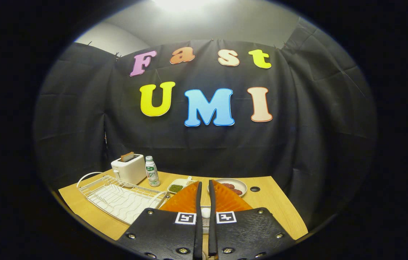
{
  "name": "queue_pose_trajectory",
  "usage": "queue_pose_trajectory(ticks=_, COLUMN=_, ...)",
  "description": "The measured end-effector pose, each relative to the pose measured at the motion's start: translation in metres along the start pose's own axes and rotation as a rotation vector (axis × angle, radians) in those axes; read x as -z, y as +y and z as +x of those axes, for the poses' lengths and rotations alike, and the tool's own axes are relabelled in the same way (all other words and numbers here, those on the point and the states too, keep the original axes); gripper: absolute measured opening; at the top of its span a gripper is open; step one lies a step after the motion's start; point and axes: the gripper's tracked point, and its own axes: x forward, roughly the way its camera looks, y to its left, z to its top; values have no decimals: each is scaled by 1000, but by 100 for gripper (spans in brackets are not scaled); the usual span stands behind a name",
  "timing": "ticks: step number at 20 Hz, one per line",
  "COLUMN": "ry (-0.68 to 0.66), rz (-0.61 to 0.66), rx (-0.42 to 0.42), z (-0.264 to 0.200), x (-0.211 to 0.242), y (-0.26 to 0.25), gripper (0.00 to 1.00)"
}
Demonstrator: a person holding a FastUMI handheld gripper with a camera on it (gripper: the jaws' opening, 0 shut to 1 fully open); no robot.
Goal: Take the plate from the dish rack, then take the spoon from the basket and place it into the plate.
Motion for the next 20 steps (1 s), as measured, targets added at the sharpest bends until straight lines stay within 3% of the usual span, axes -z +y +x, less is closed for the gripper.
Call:
queue_pose_trajectory(ticks=10, ry=98, rz=24, rx=-15, z=-46, x=16, y=21, gripper=6)
queue_pose_trajectory(ticks=20, ry=231, rz=-7, rx=-50, z=-46, x=58, y=44, gripper=6)
